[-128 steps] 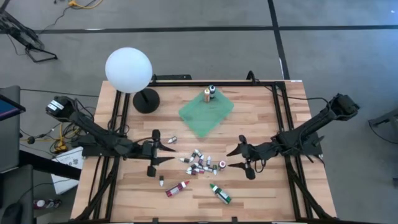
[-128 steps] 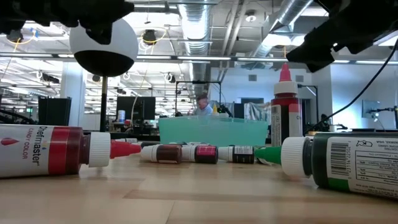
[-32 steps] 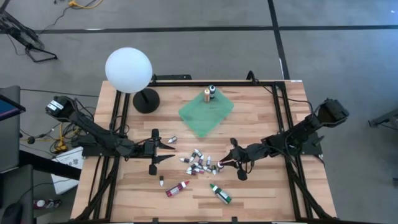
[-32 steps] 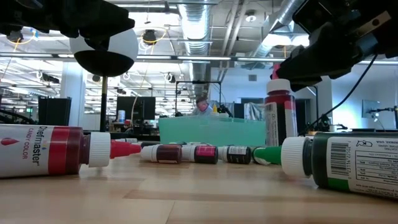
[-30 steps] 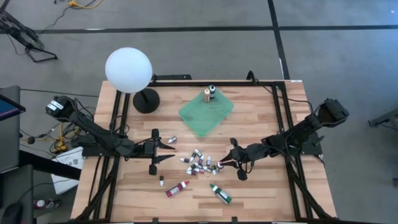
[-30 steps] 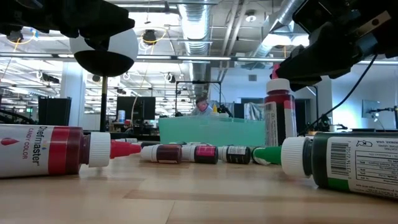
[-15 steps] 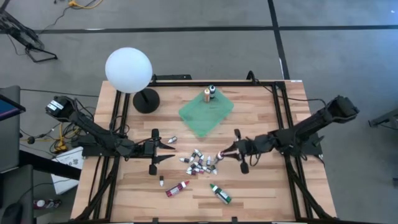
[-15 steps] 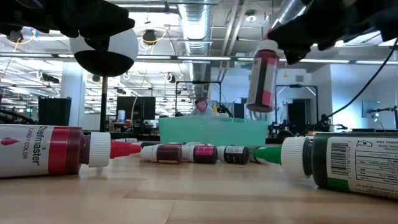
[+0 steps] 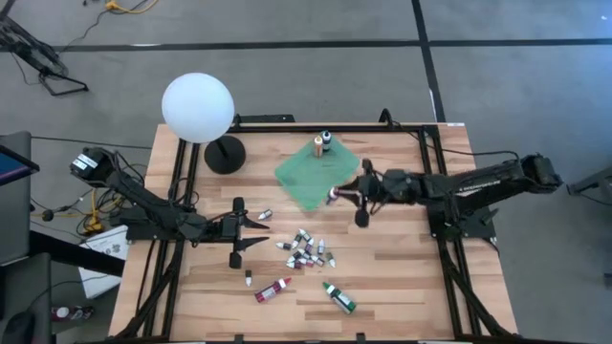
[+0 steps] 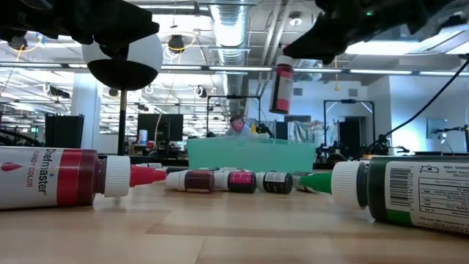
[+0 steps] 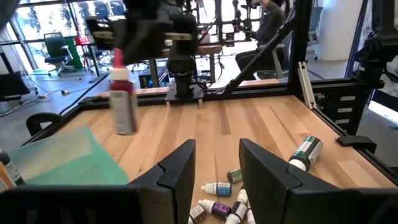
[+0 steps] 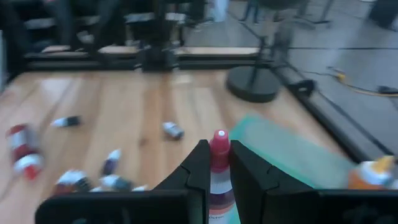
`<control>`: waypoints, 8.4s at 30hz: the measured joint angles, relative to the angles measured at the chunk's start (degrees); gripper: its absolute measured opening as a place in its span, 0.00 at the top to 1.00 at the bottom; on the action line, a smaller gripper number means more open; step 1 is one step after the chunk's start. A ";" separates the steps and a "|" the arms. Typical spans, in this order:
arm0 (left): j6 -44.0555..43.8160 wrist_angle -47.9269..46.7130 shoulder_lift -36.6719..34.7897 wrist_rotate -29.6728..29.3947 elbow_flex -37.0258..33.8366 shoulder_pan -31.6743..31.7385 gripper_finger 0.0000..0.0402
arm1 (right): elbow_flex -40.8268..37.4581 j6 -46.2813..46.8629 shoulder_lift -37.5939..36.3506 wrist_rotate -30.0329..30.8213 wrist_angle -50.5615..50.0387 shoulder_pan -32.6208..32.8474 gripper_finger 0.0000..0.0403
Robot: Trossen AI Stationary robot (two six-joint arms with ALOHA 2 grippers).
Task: Pick & Place food coloring
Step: Put the right pink food coloring bottle into the green bin, then put the bottom red food coloring bottle into the green bin
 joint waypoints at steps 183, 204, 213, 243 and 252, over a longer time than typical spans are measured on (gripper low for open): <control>-18.93 -30.95 9.33 3.27 20.44 -1.51 0.70 | 1.30 -4.05 5.42 -14.90 -17.95 2.46 0.76; -34.44 -73.80 37.41 24.23 55.79 1.82 0.70 | 1.30 -2.33 5.42 -14.90 -23.69 3.24 0.76; -33.85 -74.90 42.55 30.75 57.67 3.37 0.70 | 1.30 -2.24 5.44 -14.92 -23.63 3.24 0.76; -35.76 -75.61 44.68 29.77 57.20 3.42 0.70 | 1.28 -1.96 5.46 -14.94 -23.61 3.24 0.76; -35.93 -75.80 45.00 29.72 57.16 3.17 0.70 | 1.29 -1.96 5.46 -14.92 -23.58 3.24 0.76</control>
